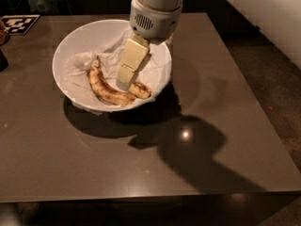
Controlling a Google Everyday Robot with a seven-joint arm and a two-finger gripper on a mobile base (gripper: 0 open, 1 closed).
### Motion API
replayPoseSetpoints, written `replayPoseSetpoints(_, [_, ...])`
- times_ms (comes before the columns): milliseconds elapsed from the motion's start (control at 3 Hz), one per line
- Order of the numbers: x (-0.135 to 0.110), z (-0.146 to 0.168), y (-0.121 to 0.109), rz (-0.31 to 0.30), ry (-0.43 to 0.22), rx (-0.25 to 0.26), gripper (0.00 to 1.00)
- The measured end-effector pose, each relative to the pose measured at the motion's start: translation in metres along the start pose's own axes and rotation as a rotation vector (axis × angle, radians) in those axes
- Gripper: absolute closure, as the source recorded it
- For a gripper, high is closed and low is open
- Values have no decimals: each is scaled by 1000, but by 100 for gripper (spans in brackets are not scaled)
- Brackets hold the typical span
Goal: Pick banana from white bowl
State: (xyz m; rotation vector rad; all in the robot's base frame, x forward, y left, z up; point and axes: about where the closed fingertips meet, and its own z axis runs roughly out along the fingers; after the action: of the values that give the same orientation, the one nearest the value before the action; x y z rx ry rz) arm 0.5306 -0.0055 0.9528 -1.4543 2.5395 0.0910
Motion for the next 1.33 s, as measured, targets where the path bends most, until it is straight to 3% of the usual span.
replayPoseSetpoints(333, [-19, 6, -12, 71, -6, -2, 0])
replayPoseSetpoints(667, [-31, 14, -13, 94, 4, -10, 2])
replayPoseSetpoints(1000, [-41, 19, -8, 85, 14, -16, 16])
replayPoseSetpoints(1333, [-47, 23, -8, 84, 21, -21, 15])
